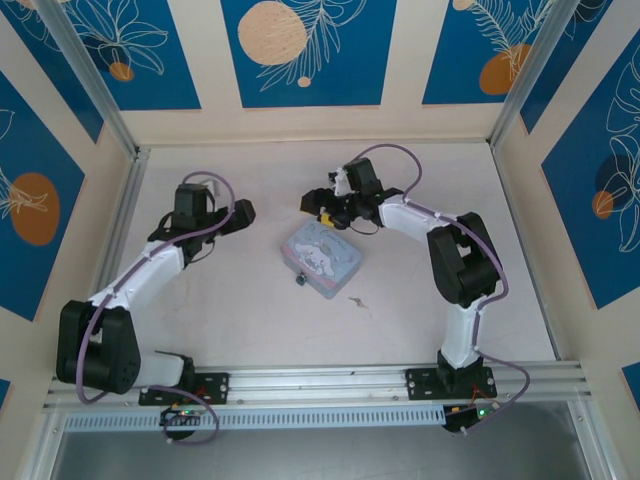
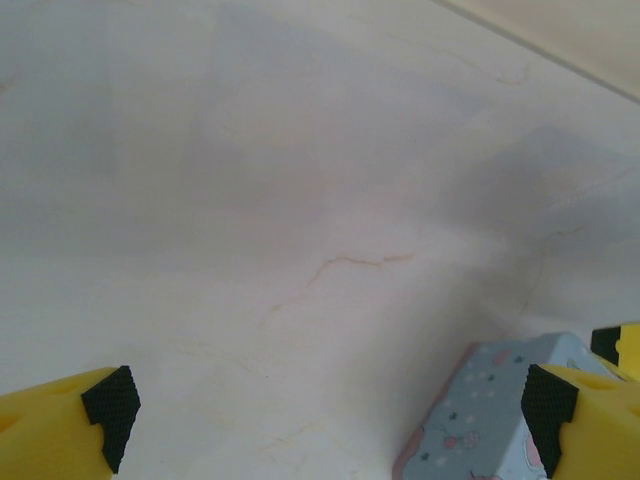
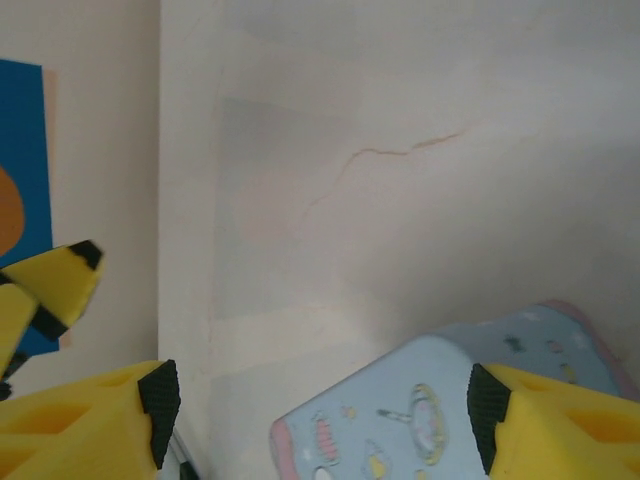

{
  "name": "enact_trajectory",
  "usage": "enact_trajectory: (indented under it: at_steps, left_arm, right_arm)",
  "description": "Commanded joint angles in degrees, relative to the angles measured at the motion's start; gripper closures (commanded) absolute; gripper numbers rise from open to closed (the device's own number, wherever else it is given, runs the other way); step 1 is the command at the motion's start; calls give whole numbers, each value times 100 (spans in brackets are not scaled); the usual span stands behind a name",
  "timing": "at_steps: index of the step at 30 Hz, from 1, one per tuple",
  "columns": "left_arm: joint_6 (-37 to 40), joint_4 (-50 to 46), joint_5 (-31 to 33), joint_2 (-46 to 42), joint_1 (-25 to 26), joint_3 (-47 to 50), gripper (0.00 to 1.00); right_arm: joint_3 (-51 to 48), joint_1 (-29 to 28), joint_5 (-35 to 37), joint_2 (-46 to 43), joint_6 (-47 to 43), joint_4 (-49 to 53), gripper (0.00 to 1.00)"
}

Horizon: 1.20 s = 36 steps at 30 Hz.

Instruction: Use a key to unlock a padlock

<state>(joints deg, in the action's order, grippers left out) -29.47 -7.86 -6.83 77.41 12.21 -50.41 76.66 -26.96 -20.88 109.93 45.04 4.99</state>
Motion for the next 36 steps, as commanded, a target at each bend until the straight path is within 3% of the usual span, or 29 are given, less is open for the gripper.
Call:
enact_trajectory:
  at_steps: [1,8,17,26,36]
  left_arm:
    - [-76,8,-21,227,272,-282,1]
    - [-147,178,-312,823,564,-694,0]
    - [-171,350,-497,1707,1117,-1336,1]
    - [-283,554,-845,2160,1562,-1499,1]
    - [-335,803,-1194,1775,1685,-880,1]
  right_arm:
    - [-277,-29,204,-744,177,-335,22]
    - [-1763,-181,1376,-2710,-33,745,21]
    - [-3968,-395,1746,-4333,703,330,15]
    - [-3624,-407,1642,-3512,653,63,15]
    - [-2660,49,1091,-2552,767,-172,15]
